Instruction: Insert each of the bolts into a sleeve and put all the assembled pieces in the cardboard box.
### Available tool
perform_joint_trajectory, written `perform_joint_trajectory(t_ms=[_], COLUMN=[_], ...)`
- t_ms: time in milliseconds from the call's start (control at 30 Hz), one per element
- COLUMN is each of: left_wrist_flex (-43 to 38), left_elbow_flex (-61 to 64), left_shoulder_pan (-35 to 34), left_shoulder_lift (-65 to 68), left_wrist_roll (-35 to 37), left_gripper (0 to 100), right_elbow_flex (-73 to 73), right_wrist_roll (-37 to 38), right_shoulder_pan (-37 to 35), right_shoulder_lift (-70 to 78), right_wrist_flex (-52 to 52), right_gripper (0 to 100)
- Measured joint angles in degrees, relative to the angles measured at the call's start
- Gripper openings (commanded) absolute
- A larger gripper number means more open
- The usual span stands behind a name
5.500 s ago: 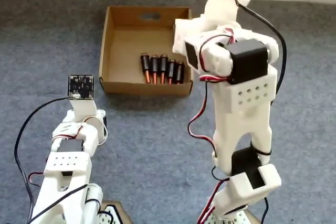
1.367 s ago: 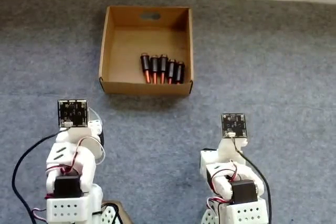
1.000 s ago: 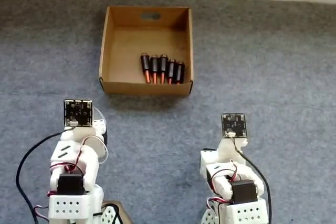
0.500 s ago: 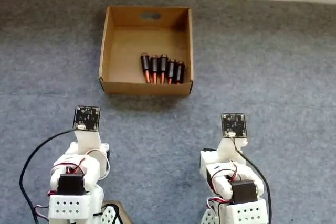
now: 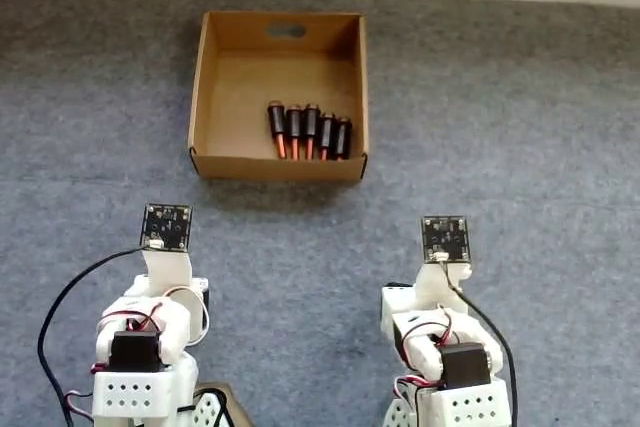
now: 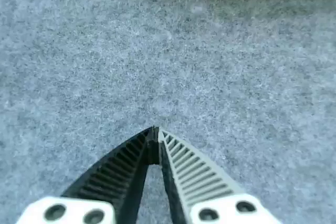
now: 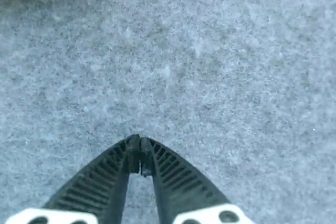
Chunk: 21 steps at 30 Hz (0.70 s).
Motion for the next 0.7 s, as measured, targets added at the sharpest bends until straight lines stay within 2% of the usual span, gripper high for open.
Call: perform_joint_trajectory(t_ms=[233,467,700], left_wrist_flex=[0.0,0.4,0.4], left_elbow_flex=[0.0,-0.1,-0.1], left_shoulder_pan=[0.4,7.6,7.8], left_shoulder_lift=[-1.3,-3.3,-3.3], left_wrist_roll=[0.0,-0.1,-0.1], left_gripper=[1,1,1], right_elbow_flex=[0.0,0.0,0.0], right_wrist_roll=[0.0,0.0,0.0], right_shoulder_pan=[0.0,0.0,0.0], right_shoulder_lift=[0.0,0.0,0.0], right_wrist_flex=[0.0,0.0,0.0], right_gripper=[0.9,0.9,0.9])
